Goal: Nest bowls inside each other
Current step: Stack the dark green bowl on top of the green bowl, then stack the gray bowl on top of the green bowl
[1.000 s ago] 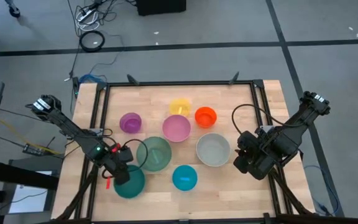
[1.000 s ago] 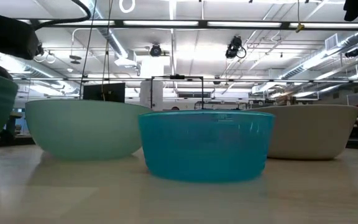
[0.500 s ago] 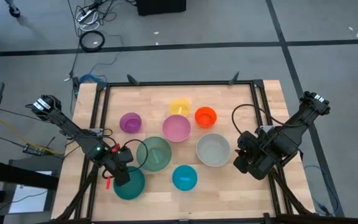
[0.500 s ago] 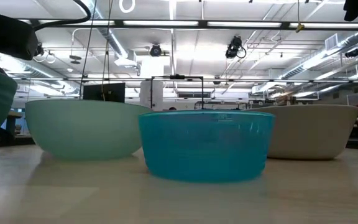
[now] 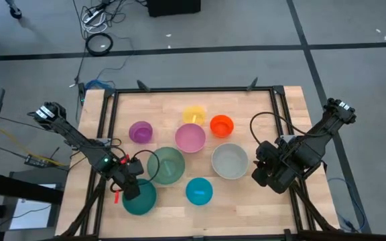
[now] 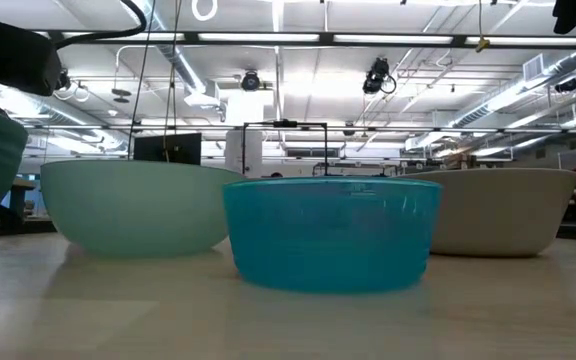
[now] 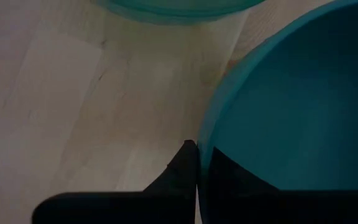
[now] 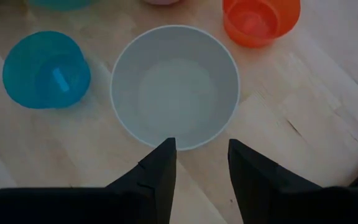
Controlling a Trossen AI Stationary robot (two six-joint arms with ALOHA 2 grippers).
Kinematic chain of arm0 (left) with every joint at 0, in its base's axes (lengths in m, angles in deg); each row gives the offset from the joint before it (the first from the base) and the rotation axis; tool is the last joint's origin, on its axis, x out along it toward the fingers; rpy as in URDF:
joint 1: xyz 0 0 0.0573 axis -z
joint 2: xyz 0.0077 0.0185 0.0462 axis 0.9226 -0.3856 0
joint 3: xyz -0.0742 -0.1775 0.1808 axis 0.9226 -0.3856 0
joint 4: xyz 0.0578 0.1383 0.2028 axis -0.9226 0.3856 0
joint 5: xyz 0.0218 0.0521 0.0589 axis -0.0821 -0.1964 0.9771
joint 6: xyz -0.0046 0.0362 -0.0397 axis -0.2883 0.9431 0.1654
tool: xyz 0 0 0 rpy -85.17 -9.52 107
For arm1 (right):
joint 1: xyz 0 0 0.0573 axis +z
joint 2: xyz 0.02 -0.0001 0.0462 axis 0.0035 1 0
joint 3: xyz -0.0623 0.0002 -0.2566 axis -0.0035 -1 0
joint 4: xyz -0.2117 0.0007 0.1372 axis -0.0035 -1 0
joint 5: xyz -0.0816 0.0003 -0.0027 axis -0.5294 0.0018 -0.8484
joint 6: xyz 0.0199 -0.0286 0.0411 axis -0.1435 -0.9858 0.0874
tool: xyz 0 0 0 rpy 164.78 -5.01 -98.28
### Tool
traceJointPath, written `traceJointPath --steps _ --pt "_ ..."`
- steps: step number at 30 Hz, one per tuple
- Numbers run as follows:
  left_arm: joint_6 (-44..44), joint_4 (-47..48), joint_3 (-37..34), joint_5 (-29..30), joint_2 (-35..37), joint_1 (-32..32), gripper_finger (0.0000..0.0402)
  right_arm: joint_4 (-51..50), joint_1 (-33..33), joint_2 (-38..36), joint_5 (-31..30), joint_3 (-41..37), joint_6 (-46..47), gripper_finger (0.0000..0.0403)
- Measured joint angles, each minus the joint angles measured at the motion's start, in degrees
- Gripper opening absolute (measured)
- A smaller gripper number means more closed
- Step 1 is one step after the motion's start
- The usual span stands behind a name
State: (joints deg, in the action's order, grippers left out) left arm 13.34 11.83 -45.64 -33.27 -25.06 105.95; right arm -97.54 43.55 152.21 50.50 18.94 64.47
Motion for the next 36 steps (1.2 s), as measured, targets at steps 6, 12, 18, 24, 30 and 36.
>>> traceJointPath --steps 6,12,18,24,30,36 --pt "-0.63 -2.15 0.0 -0.72 0.0 0.0 0.0047 0.02 0.0 0.0 -0.49 0.0 0.0 0.0134" --pt "-2.5 -2.26 0.0 -3.49 0.0 0.0 0.0096 0.02 0.0 0.0 -0.61 0.0 0.0 0.0134" --pt "-3.58 -2.41 0.0 -3.65 0.0 0.0 0.0122 0.02 0.0 0.0 -0.65 0.0 0.0 0.0135" --pt "-3.56 -2.83 0.53 -4.24 0.02 0.02 0.0124 0.0 0.0 0.0 -2.02 0.0 -0.01 0.0135" --pt "-2.03 3.57 4.93 -3.28 0.02 0.04 0.0124 0.0 -0.35 0.0 -2.21 0.0 -0.31 0.0135" --pt "2.37 10.12 11.73 3.69 0.02 0.06 0.0124 0.0 -0.37 0.0 -4.41 0.0 -1.53 0.0134"
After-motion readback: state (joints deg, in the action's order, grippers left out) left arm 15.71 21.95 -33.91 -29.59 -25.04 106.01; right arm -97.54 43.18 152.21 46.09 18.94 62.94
